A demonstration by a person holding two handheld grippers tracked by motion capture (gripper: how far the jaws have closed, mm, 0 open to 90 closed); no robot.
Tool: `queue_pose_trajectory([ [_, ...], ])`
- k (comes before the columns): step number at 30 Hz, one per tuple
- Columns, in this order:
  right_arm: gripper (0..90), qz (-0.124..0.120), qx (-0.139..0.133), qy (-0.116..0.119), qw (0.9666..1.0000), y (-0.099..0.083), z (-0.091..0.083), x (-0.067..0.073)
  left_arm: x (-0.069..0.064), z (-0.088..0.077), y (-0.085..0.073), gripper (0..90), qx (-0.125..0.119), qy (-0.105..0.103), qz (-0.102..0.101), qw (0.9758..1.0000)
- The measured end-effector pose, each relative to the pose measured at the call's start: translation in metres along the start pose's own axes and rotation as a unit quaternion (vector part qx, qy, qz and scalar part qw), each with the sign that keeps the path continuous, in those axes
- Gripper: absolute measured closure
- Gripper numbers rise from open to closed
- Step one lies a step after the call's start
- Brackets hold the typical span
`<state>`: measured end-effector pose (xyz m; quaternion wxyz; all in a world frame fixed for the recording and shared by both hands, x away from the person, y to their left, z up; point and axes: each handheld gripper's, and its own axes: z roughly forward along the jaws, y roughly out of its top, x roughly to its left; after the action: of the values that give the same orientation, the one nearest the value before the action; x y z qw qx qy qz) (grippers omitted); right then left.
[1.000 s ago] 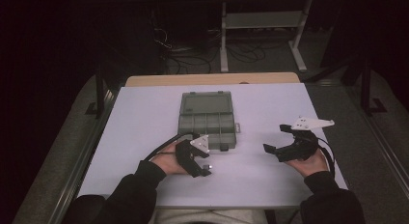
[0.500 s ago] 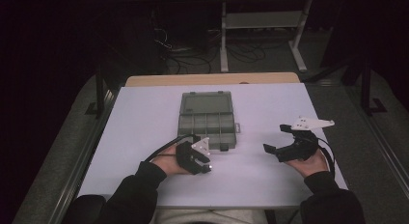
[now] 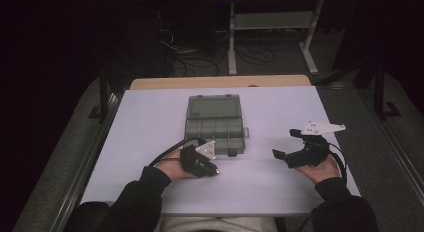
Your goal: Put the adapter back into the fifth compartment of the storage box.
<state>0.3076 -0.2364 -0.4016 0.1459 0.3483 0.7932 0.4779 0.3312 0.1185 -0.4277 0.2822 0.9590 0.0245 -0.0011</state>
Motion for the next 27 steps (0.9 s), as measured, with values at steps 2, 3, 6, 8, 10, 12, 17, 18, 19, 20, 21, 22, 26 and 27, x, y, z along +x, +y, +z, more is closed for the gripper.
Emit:
queue_pose_trajectory([
  [2, 0.0, 0.000, -0.001, 0.000, 1.0000, 0.000, 0.000, 0.000, -0.001, -0.005, 0.001, 76.2, 0.001, 0.000, 0.004, 1.0000],
  [3, 0.0, 0.000, -0.001, 0.000, 1.0000, 0.000, 0.000, 0.000, -0.001, -0.008, 0.002, 76.2, -0.001, 0.003, 0.005, 1.0000],
  [6, 0.0, 0.000, -0.001, 0.000, 1.0000, 0.000, 0.000, 0.000, 0.000, -0.015, 0.004, 76.2, -0.008, 0.006, 0.006, 0.9999],
  [8, 0.0, 0.000, -0.002, 0.001, 1.0000, 0.000, 0.000, 0.000, 0.001, -0.019, 0.006, 76.2, -0.008, 0.009, 0.007, 0.9999],
  [10, 0.0, 0.000, -0.002, 0.001, 1.0000, 0.000, 0.000, 0.000, 0.002, -0.022, 0.006, 76.4, -0.010, 0.005, 0.007, 0.9999],
  [12, 0.0, 0.001, -0.001, 0.001, 1.0000, 0.000, 0.000, 0.000, 0.002, -0.024, 0.007, 76.4, -0.012, 0.005, 0.006, 0.9999],
  [17, 0.0, 0.000, -0.002, 0.001, 1.0000, 0.000, 0.000, 0.000, 0.007, -0.038, 0.011, 76.4, -0.023, 0.014, 0.002, 0.9996],
  [18, 0.0, 0.000, -0.002, 0.001, 1.0000, 0.000, 0.000, 0.000, 0.008, -0.040, 0.012, 76.4, -0.021, 0.016, 0.001, 0.9996],
  [19, 0.0, 0.000, -0.002, 0.001, 1.0000, 0.000, 0.000, 0.000, 0.008, -0.042, 0.012, 76.4, -0.020, 0.018, 0.000, 0.9997],
  [20, 0.0, 0.000, -0.002, 0.001, 1.0000, 0.000, 0.000, 0.000, 0.009, -0.043, 0.012, 76.6, -0.017, 0.019, 0.000, 0.9997],
  [21, 0.0, 0.000, -0.002, 0.002, 1.0000, 0.000, 0.000, 0.000, 0.010, -0.044, 0.013, 76.5, -0.016, 0.021, 0.000, 0.9996],
  [22, 0.0, 0.000, -0.002, 0.002, 1.0000, 0.000, 0.000, 0.000, 0.010, -0.044, 0.013, 76.5, -0.016, 0.021, 0.000, 0.9996],
  [26, 0.0, 0.000, -0.002, 0.002, 1.0000, 0.000, 0.000, 0.000, 0.012, -0.049, 0.013, 76.5, -0.020, 0.025, -0.003, 0.9995],
  [27, 0.0, 0.000, -0.002, 0.002, 1.0000, 0.000, 0.000, 0.000, 0.014, -0.050, 0.013, 76.5, -0.017, 0.026, -0.001, 0.9995],
])
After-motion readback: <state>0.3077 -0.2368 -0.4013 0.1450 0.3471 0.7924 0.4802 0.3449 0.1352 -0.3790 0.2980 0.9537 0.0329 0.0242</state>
